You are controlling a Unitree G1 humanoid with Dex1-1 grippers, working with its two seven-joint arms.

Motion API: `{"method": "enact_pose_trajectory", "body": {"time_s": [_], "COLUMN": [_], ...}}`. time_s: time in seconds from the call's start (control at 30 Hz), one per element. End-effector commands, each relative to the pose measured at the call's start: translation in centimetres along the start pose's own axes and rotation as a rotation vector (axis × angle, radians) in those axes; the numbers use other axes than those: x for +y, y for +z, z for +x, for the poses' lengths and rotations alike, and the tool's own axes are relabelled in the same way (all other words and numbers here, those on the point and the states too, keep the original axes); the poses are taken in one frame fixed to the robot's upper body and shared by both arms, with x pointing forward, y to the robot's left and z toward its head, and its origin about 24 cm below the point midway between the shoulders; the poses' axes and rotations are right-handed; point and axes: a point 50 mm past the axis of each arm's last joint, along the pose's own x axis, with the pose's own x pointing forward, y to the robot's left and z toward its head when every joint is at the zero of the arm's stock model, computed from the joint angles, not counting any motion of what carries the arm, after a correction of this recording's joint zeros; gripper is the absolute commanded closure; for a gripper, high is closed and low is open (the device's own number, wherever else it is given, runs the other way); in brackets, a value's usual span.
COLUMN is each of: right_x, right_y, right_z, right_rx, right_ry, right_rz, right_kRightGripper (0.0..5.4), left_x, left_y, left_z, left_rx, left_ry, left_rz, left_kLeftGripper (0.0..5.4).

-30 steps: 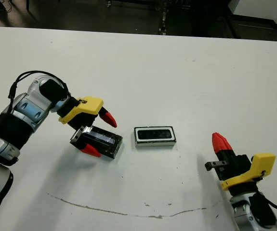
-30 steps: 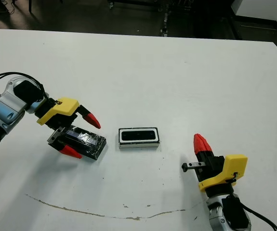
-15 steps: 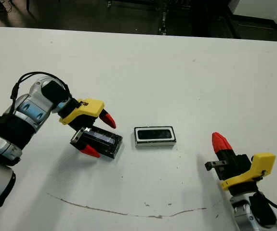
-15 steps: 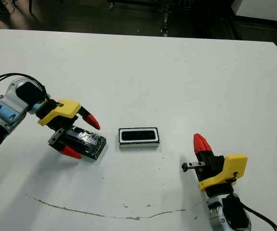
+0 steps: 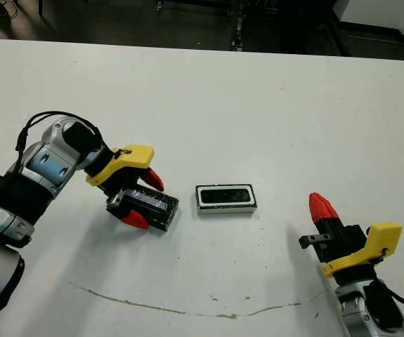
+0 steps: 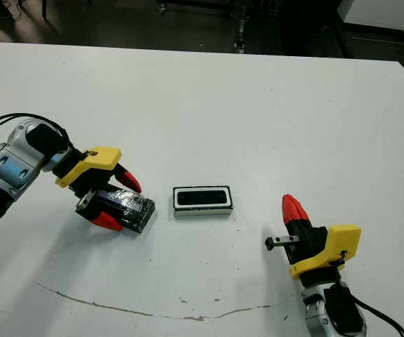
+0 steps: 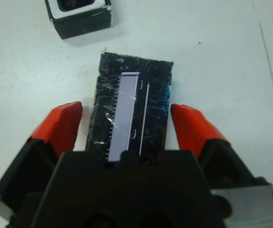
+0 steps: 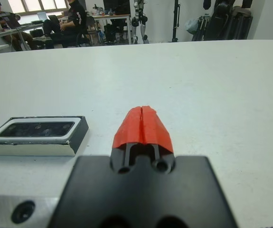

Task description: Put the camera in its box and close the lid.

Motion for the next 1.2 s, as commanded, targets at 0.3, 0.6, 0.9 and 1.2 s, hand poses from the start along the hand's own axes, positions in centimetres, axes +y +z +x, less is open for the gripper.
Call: {"method": "enact_pose_trajectory", "body": {"time_s": [0.3, 0.6, 0.9, 1.2], "right_x": [-0.4, -0.4, -0.2, -0.1], "right_y": [-0.1, -0.2, -0.2, -0.2], "right_z": [-0.2, -0.2, -0.1, -0.1], "right_rx": [0.022, 0.019, 0.027, 0.030], "right_ry": [-0.005, 0.008, 0.003, 0.004], "right_rz": [-0.020, -0.008, -0.013, -0.015], "right_kRightGripper": [5.40, 5.40, 5.40, 5.40], "left_x": [-0.2, 0.3, 0.5, -0.1], "left_y": [-0.6, -1.1, -0.7, 0.8], "left_z": [0.3, -0.1, -1.2, -1.5], "left_rx": [0.020, -0.061, -0.303, -0.371], "left_ry": [-0.038, 0.083, 0.407, 0.529], "left_rz": [0.029, -0.040, -0.079, -0.214], "left_kLeftGripper": [2.24, 2.24, 2.24, 2.24]}}
